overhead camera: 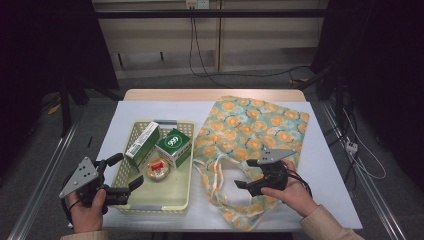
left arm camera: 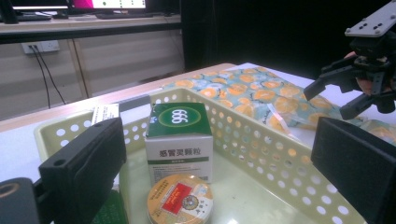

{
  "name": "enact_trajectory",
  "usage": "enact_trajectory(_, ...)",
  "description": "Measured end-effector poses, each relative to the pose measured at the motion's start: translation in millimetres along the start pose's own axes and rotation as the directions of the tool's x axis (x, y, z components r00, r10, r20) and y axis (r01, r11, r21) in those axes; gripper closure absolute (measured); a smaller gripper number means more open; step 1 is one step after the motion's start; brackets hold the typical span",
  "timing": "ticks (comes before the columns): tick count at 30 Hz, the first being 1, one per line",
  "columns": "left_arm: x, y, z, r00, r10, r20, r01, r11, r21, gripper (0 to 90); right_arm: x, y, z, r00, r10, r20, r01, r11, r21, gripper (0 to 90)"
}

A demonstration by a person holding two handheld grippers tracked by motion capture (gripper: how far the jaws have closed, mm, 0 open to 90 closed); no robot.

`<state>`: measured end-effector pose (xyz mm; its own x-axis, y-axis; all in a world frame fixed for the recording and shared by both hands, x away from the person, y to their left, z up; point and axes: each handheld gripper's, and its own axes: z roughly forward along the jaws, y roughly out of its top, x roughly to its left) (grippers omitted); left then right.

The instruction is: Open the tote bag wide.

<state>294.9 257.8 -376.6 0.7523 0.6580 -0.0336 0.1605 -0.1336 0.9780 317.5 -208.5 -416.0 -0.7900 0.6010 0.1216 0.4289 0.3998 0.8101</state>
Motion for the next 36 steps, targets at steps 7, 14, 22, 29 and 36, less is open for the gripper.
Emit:
enact_trajectory(7,4.3,-3.5,-1.5,0.9999,-0.013,-0.009,0.013,0.9999,-0.002,3.1,5.7,0.8,3.0,0.9995,-0.008,-0.030,0.008,1.000,-0.001,12.5)
enact_trajectory(14,7.1,-4.7,-3.2,0.9995,-0.021,-0.022,0.021,0.9998,-0.005,2.8,4.0,-2.9,7.7,0.9994,-0.010,-0.033,0.011,1.000,0.017,13.7)
enact_trajectory(22,5.7,-3.9,-1.3,0.9997,-0.015,-0.017,0.015,0.9999,0.000,2.8,10.6,-1.5,9.2,0.9990,-0.009,-0.044,0.010,1.000,0.017,14.5)
enact_trajectory(29,6.4,-3.8,-3.0,0.9996,-0.019,-0.022,0.019,0.9998,-0.005,2.8,24.0,3.0,10.6,0.9938,-0.039,-0.104,0.041,0.999,0.019,23.3)
enact_trajectory(36,6.5,-3.1,-3.1,0.9997,-0.015,-0.019,0.014,0.9999,-0.003,2.8,34.7,7.8,8.7,0.9847,-0.040,-0.169,0.041,0.999,0.002,33.7)
